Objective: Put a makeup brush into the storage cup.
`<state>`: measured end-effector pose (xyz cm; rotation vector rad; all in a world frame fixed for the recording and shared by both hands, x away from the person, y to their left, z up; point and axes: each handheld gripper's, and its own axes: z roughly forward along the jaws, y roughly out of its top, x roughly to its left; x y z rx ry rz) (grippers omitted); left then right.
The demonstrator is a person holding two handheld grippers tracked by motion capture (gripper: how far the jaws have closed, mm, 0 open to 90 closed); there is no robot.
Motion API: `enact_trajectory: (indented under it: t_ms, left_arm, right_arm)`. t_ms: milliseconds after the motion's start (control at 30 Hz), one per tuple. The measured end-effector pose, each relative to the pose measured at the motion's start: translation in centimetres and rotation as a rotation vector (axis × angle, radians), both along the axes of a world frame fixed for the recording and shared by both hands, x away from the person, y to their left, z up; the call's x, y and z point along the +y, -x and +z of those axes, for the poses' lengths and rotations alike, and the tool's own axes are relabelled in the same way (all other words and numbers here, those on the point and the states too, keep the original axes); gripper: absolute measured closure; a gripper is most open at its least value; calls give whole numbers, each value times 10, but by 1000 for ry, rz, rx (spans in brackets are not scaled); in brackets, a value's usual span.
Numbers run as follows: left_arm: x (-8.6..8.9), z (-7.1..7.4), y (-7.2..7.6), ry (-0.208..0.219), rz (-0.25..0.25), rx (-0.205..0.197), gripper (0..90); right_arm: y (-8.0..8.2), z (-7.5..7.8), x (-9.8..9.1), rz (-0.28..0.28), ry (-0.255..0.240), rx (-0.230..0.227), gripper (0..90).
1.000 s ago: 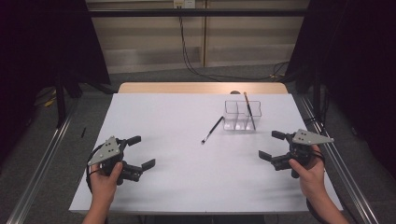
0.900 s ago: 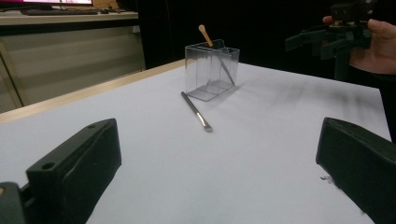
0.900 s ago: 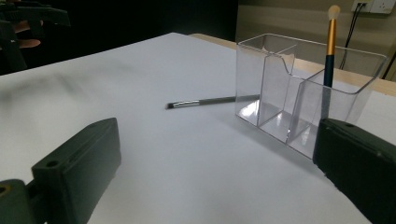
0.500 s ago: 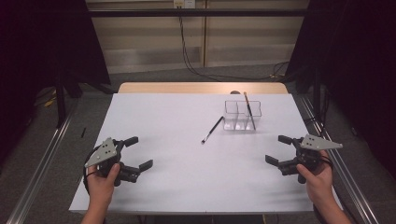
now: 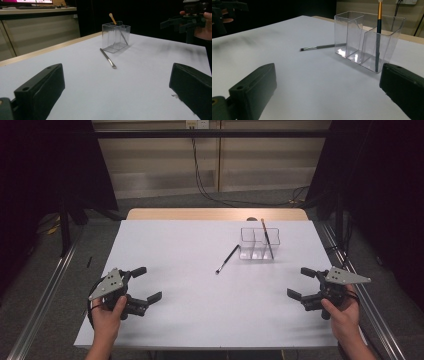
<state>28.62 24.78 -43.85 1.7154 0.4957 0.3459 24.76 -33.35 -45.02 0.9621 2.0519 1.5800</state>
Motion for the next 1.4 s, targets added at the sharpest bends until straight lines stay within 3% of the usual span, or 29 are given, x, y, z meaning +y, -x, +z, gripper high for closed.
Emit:
enact_trajectory:
  t_ms: [633,1400]
  left_arm:
    - [1,-1,3,-9,2,2,0]
    - [1,-1,10,-24,8,9,0]
  right_arm:
    - [-7,5,6,13,-9,-14,5]
    - [-40,9,37,54,-9,-16,6]
